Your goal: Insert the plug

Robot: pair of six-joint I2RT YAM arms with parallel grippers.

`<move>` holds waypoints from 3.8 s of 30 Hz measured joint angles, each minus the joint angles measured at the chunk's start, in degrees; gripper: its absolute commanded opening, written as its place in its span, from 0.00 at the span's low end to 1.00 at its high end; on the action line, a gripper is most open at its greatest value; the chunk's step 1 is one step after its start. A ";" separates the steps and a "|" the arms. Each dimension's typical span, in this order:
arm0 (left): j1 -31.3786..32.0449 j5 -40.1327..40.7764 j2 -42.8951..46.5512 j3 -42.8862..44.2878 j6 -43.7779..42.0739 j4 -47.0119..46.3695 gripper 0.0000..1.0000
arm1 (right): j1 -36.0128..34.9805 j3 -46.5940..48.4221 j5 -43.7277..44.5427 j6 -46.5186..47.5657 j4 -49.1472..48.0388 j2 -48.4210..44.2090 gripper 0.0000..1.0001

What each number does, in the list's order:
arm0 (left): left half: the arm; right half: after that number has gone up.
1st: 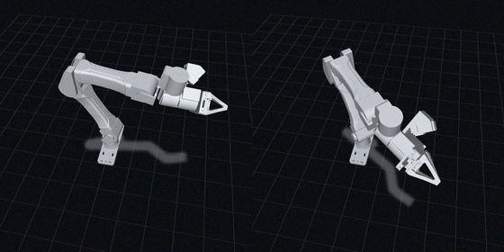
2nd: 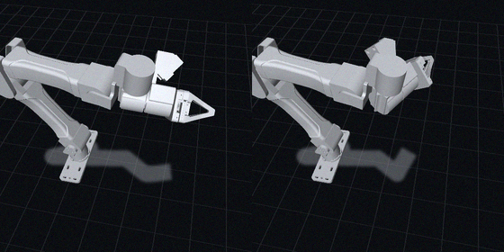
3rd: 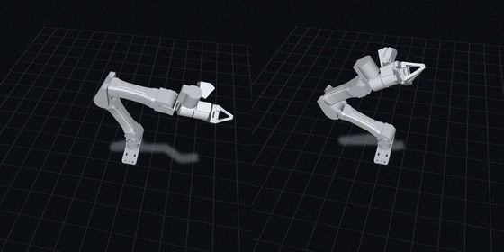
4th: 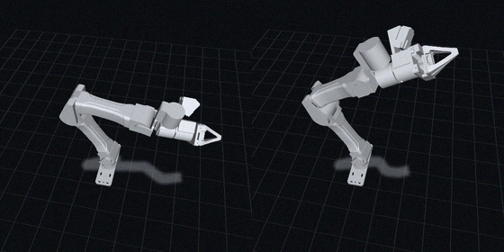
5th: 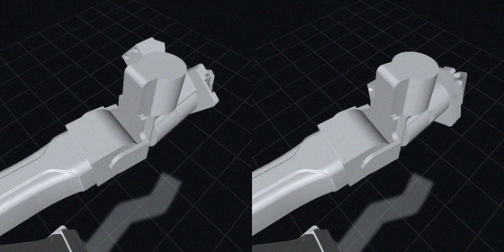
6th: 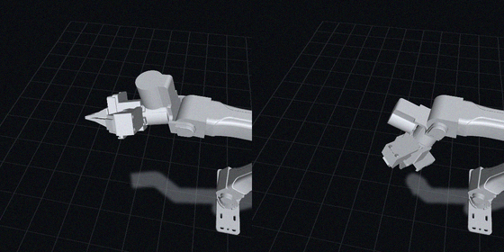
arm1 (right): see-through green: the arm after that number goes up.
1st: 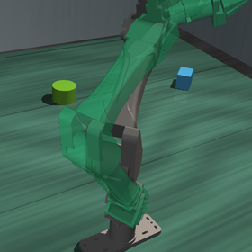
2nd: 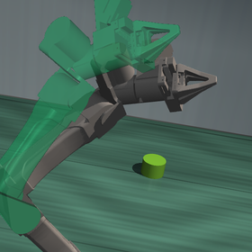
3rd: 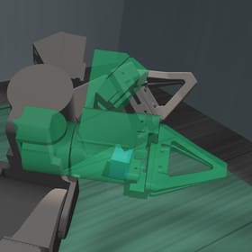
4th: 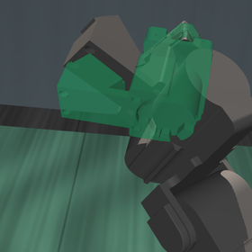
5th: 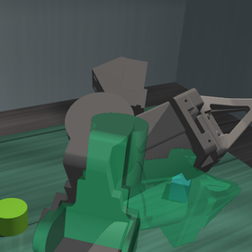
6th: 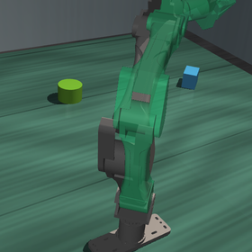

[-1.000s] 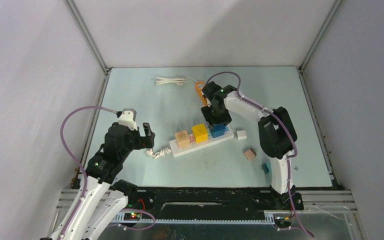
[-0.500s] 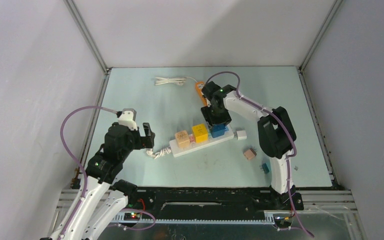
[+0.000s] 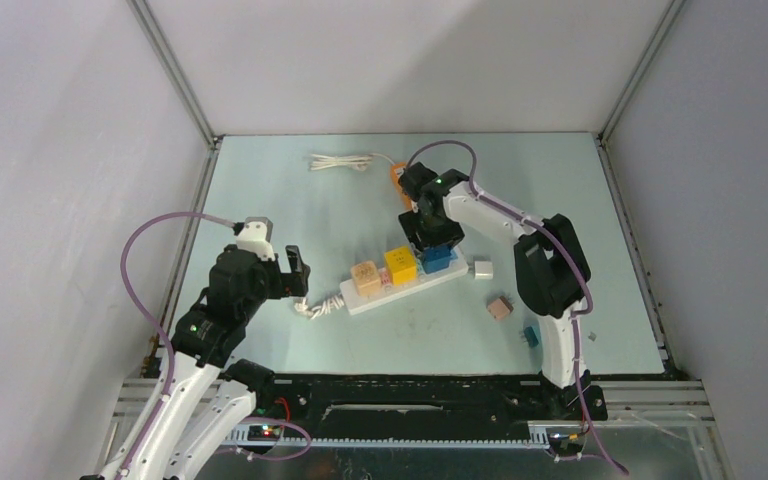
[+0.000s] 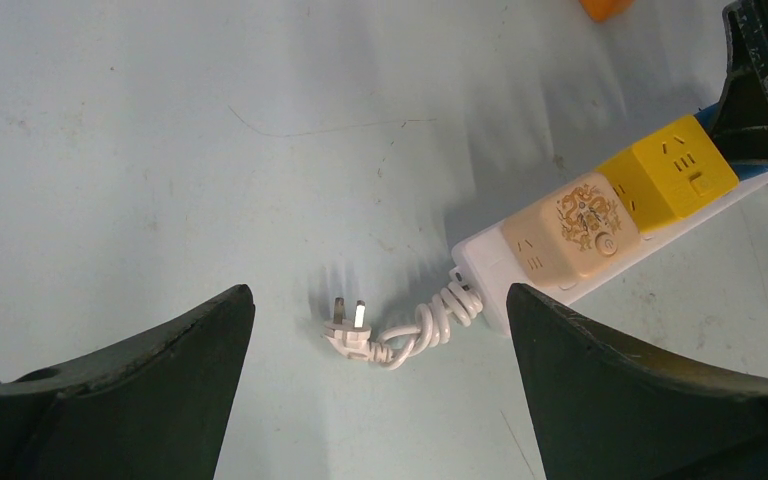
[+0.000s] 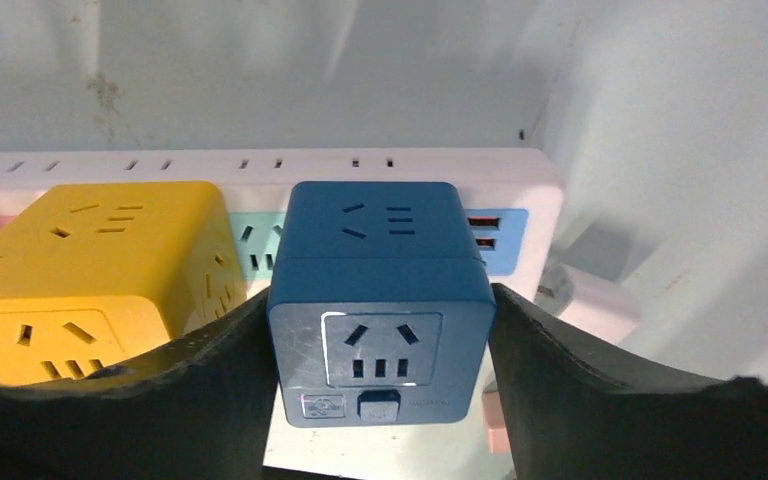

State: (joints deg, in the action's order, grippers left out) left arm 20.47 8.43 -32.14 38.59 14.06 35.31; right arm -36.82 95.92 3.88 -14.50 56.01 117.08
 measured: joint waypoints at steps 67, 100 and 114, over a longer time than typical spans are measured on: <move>-0.02 -1.11 -1.20 0.00 0.00 0.00 1.00 | 17.90 -35.19 -3.37 -6.47 -24.20 -18.29 0.20; -0.02 -33.35 -15.78 0.00 15.67 -14.62 0.97 | -9.16 -35.10 -10.97 8.31 -18.56 -41.99 0.01; 10.62 -51.69 -29.35 -1.40 29.42 -30.80 0.79 | -21.38 -35.10 -16.87 13.20 -23.04 -43.23 0.00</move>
State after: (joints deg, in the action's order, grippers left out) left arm 31.09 -43.27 -61.49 37.19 43.48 4.51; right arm -58.19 60.82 -12.99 -1.30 32.97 73.84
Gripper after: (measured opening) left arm 0.838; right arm 0.450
